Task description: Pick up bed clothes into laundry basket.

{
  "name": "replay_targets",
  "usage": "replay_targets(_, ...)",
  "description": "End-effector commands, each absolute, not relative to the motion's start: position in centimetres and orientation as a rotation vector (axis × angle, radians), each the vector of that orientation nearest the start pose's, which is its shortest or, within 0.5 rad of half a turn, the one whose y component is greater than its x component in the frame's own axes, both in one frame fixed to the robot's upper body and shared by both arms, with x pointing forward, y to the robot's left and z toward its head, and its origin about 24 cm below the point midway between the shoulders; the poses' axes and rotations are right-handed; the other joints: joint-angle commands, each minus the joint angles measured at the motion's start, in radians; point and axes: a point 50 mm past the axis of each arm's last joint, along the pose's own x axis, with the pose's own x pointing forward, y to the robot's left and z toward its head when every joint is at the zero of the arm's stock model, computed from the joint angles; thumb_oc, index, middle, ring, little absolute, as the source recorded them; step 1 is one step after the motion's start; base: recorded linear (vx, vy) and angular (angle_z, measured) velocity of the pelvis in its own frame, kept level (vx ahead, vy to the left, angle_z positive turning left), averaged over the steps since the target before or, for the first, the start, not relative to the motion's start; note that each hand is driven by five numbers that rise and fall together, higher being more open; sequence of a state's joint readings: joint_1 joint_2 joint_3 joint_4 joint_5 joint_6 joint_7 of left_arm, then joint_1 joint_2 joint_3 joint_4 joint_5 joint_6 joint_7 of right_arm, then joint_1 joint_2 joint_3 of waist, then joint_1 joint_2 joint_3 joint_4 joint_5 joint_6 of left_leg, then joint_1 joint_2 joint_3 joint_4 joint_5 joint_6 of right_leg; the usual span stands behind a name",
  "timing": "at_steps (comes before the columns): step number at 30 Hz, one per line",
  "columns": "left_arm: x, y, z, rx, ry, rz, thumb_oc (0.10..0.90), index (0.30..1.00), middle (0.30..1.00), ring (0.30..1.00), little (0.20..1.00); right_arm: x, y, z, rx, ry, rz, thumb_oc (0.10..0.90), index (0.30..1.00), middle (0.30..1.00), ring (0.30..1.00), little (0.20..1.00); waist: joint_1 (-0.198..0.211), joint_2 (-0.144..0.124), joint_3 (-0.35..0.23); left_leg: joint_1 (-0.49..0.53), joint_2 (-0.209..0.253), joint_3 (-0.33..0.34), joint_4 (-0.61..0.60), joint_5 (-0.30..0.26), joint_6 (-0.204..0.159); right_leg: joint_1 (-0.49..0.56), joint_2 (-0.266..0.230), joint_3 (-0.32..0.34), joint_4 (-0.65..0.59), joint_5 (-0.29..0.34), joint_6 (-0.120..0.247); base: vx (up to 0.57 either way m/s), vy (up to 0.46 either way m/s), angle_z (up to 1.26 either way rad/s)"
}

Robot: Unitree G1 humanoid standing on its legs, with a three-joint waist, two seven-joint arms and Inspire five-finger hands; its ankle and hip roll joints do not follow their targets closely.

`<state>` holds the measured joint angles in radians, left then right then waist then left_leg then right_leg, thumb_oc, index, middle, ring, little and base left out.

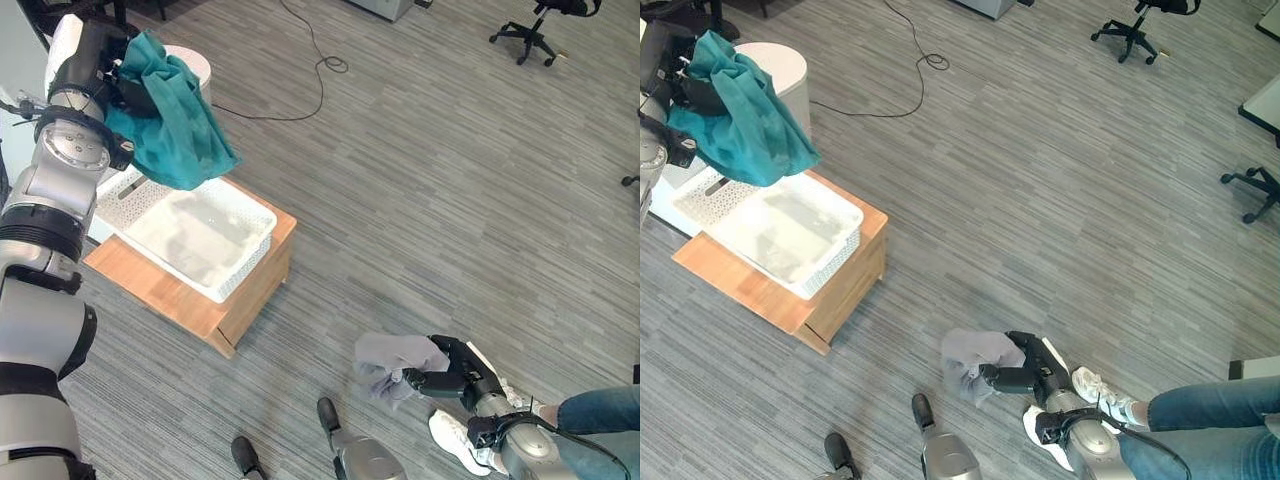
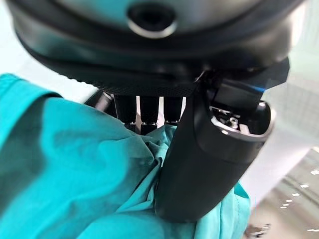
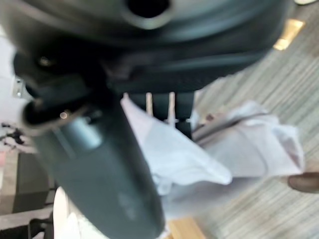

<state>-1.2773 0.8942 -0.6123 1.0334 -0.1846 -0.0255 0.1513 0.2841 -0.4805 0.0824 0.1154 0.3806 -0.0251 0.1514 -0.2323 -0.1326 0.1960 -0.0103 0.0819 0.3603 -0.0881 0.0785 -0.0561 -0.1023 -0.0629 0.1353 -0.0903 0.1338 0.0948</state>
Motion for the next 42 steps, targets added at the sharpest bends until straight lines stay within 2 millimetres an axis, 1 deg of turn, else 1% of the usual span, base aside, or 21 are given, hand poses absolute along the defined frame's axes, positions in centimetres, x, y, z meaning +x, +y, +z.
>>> replay_targets(1, 36.2, 29.5, 40.0, 0.857, -0.523, 0.574, 0.400, 0.300, 0.300, 0.300, 0.300, 18.6, -25.1, 0.2, -0.084, 0.261, 0.119, 0.400, 0.300, 0.300, 0.300, 0.300, 0.018, 0.000, -0.085, 0.025, 0.010, -0.044, 0.001, -0.067, -0.031, 0.047, -0.070, -0.072, 0.015, -0.080, 0.144, 0.00, 0.000, 0.00)
replay_targets(4, 36.2, 29.8, 39.8, 0.868, -0.506, 0.585, 0.400, 0.300, 0.300, 0.300, 0.300, 18.8, -25.2, 0.4, -0.079, 0.249, 0.120, 0.400, 0.300, 0.300, 0.300, 0.300, 0.016, -0.011, -0.082, 0.010, 0.015, -0.040, 0.001, -0.064, -0.031, 0.030, -0.064, -0.071, 0.016, -0.072, 0.146, -0.04, -0.002, -0.03)
replay_targets(6, 36.4, 30.2, 39.1, 0.874, -0.475, 0.590, 0.400, 0.300, 0.300, 0.300, 0.300, 18.8, -25.1, 0.6, -0.079, 0.237, 0.126, 0.400, 0.300, 0.300, 0.300, 0.300, 0.015, -0.017, -0.082, 0.006, 0.017, -0.038, 0.001, -0.063, -0.033, 0.025, -0.062, -0.073, 0.015, -0.071, 0.146, -0.01, 0.008, -0.05)
replay_targets(9, 37.1, 30.7, 37.1, 0.862, -0.410, 0.584, 0.400, 0.300, 0.300, 0.300, 0.300, 18.8, -24.7, 0.8, -0.083, 0.225, 0.146, 0.400, 0.300, 0.300, 0.300, 0.300, 0.014, -0.033, -0.075, -0.003, 0.023, -0.034, 0.001, -0.062, -0.034, 0.020, -0.060, -0.080, 0.015, -0.071, 0.145, -0.02, 0.003, -0.06)
replay_targets(12, 37.3, 30.9, 36.3, 0.854, -0.384, 0.586, 0.400, 0.300, 0.300, 0.300, 0.300, 19.0, -24.4, 1.0, -0.087, 0.218, 0.162, 0.400, 0.300, 0.300, 0.300, 0.300, 0.009, -0.041, -0.067, -0.012, 0.026, -0.031, 0.001, -0.060, -0.034, 0.008, -0.057, -0.078, 0.016, -0.067, 0.145, -0.04, -0.005, -0.03)
replay_targets(16, 37.6, 31.3, 35.1, 0.859, -0.339, 0.597, 0.400, 0.300, 0.300, 0.300, 0.300, 19.4, -24.0, 1.3, -0.086, 0.199, 0.183, 0.400, 0.300, 0.300, 0.300, 0.300, 0.004, -0.064, -0.045, -0.037, 0.034, -0.022, 0.001, -0.053, -0.034, -0.020, -0.048, -0.073, 0.017, -0.057, 0.144, -0.08, -0.014, -0.05)
replay_targets(17, 37.5, 31.7, 34.6, 0.867, -0.318, 0.611, 0.400, 0.300, 0.300, 0.300, 0.300, 19.4, -23.9, 1.4, -0.086, 0.194, 0.191, 0.400, 0.300, 0.300, 0.300, 0.300, 0.000, -0.081, -0.032, -0.047, 0.040, -0.016, 0.001, -0.049, -0.035, -0.032, -0.044, -0.071, 0.016, -0.050, 0.144, -0.07, -0.022, -0.06)
replay_targets(18, 37.5, 31.7, 34.6, 0.868, -0.318, 0.611, 0.400, 0.300, 0.300, 0.300, 0.300, 19.4, -23.9, 1.4, -0.086, 0.194, 0.191, 0.400, 0.300, 0.300, 0.300, 0.300, 0.001, -0.081, -0.034, -0.048, 0.040, -0.015, 0.001, -0.049, -0.035, -0.034, -0.043, -0.070, 0.016, -0.050, 0.144, -0.08, -0.032, -0.12)
replay_targets(19, 37.5, 32.0, 34.3, 0.888, -0.299, 0.624, 0.400, 0.300, 0.300, 0.300, 0.300, 19.3, -23.8, 1.4, -0.087, 0.193, 0.192, 0.400, 0.300, 0.300, 0.300, 0.300, -0.001, -0.094, -0.025, -0.057, 0.045, -0.012, 0.001, -0.045, -0.036, -0.043, -0.039, -0.070, 0.016, -0.044, 0.142, -0.03, -0.017, -0.14)
replay_targets(20, 37.5, 32.0, 34.3, 0.888, -0.299, 0.624, 0.400, 0.300, 0.300, 0.300, 0.300, 19.3, -23.8, 1.4, -0.086, 0.193, 0.192, 0.400, 0.300, 0.300, 0.300, 0.300, -0.001, -0.094, -0.026, -0.058, 0.045, -0.011, 0.001, -0.045, -0.036, -0.044, -0.039, -0.069, 0.016, -0.044, 0.142, -0.04, -0.026, -0.16)
replay_targets(24, 37.9, 31.6, 33.3, 0.961, -0.268, 0.612, 0.400, 0.300, 0.300, 0.300, 0.300, 19.4, -23.8, 1.8, -0.098, 0.174, 0.202, 0.400, 0.300, 0.300, 0.300, 0.300, 0.002, -0.122, 0.007, -0.091, 0.051, -0.026, 0.001, -0.035, -0.037, -0.071, -0.033, -0.071, 0.015, -0.038, 0.138, -0.07, -0.027, -0.06)
replay_targets(30, 38.4, 31.8, 31.0, 1.009, -0.192, 0.595, 0.400, 0.300, 0.300, 0.300, 0.300, 19.5, -23.1, 2.0, -0.085, 0.157, 0.229, 0.400, 0.300, 0.300, 0.300, 0.300, 0.007, -0.134, 0.029, -0.096, 0.054, -0.029, 0.001, -0.042, -0.034, -0.082, -0.029, -0.063, 0.017, -0.038, 0.140, -0.03, 0.000, -0.02)
replay_targets(31, 38.4, 31.9, 30.6, 1.015, -0.172, 0.586, 0.700, 0.749, 0.749, 0.749, 0.749, 19.6, -23.1, 2.0, -0.087, 0.158, 0.232, 0.400, 0.300, 0.300, 0.300, 0.300, 0.009, -0.133, 0.030, -0.095, 0.054, -0.029, 0.001, -0.044, -0.033, -0.083, -0.030, -0.061, 0.017, -0.038, 0.140, 0.00, 0.000, 0.00)
replay_targets(32, 38.4, 31.9, 30.6, 1.015, -0.172, 0.586, 0.800, 0.900, 0.900, 0.900, 0.900, 19.6, -23.1, 2.0, -0.087, 0.158, 0.232, 0.400, 0.300, 0.300, 0.300, 0.300, 0.009, -0.133, 0.030, -0.095, 0.054, -0.029, 0.001, -0.044, -0.033, -0.084, -0.029, -0.061, 0.017, -0.038, 0.140, -0.02, 0.021, -0.04)
replay_targets(34, 38.5, 31.8, 30.5, 1.019, -0.164, 0.586, 0.800, 0.900, 0.900, 0.900, 0.900, 19.6, -22.9, 2.1, -0.087, 0.157, 0.240, 0.400, 0.300, 0.300, 0.300, 0.300, 0.011, -0.131, 0.034, -0.097, 0.052, -0.030, 0.001, -0.039, -0.033, -0.087, -0.030, -0.057, 0.017, -0.033, 0.137, -0.01, 0.003, -0.02)
replay_targets(35, 38.6, 31.3, 30.9, 1.018, -0.185, 0.584, 0.800, 0.900, 0.900, 0.900, 0.900, 19.6, -22.9, 2.1, -0.085, 0.158, 0.243, 0.400, 0.300, 0.300, 0.300, 0.300, 0.012, -0.127, 0.036, -0.091, 0.051, -0.032, 0.001, -0.048, -0.031, -0.084, -0.031, -0.058, 0.019, -0.039, 0.138, -0.03, -0.005, -0.01)
replay_targets(36, 38.6, 31.3, 30.9, 1.018, -0.186, 0.584, 0.800, 0.900, 0.900, 0.900, 0.900, 19.6, -22.9, 2.1, -0.085, 0.157, 0.244, 0.400, 0.300, 0.300, 0.300, 0.300, 0.012, -0.129, 0.036, -0.095, 0.051, -0.031, 0.001, -0.041, -0.032, -0.088, -0.031, -0.057, 0.018, -0.034, 0.137, 0.00, 0.000, 0.00)
replay_targets(38, 38.7, 30.6, 31.7, 1.023, -0.227, 0.579, 0.800, 0.900, 0.900, 0.900, 0.900, 19.6, -23.0, 2.1, -0.083, 0.156, 0.246, 0.400, 0.300, 0.300, 0.300, 0.300, 0.014, -0.124, 0.035, -0.092, 0.049, -0.033, 0.001, -0.043, -0.031, -0.087, -0.032, -0.057, 0.018, -0.034, 0.136, 0.00, 0.000, 0.00)
replay_targets(39, 38.8, 29.8, 32.7, 1.021, -0.281, 0.573, 0.800, 0.900, 0.900, 0.900, 0.900, 19.5, -23.1, 2.1, -0.079, 0.160, 0.244, 0.400, 0.300, 0.300, 0.300, 0.300, 0.014, -0.116, 0.033, -0.085, 0.046, -0.037, 0.001, -0.050, -0.030, -0.080, -0.035, -0.064, 0.019, -0.041, 0.138, 0.00, 0.000, 0.00)
replay_targets(40, 38.8, 29.8, 32.8, 1.021, -0.282, 0.573, 0.800, 0.900, 0.900, 0.900, 0.900, 19.5, -23.1, 2.1, -0.078, 0.159, 0.244, 0.400, 0.300, 0.300, 0.300, 0.300, 0.014, -0.117, 0.032, -0.089, 0.047, -0.036, 0.001, -0.044, -0.031, -0.084, -0.034, -0.063, 0.018, -0.036, 0.136, 0.00, 0.000, 0.00)
replay_targets(42, 38.8, 28.9, 33.8, 1.027, -0.336, 0.566, 0.800, 0.900, 0.900, 0.900, 0.900, 19.4, -23.1, 2.0, -0.073, 0.166, 0.244, 0.400, 0.300, 0.300, 0.300, 0.300, 0.015, -0.110, 0.030, -0.086, 0.044, -0.039, 0.001, -0.045, -0.031, -0.079, -0.037, -0.068, 0.018, -0.039, 0.137, 0.00, 0.000, 0.00)
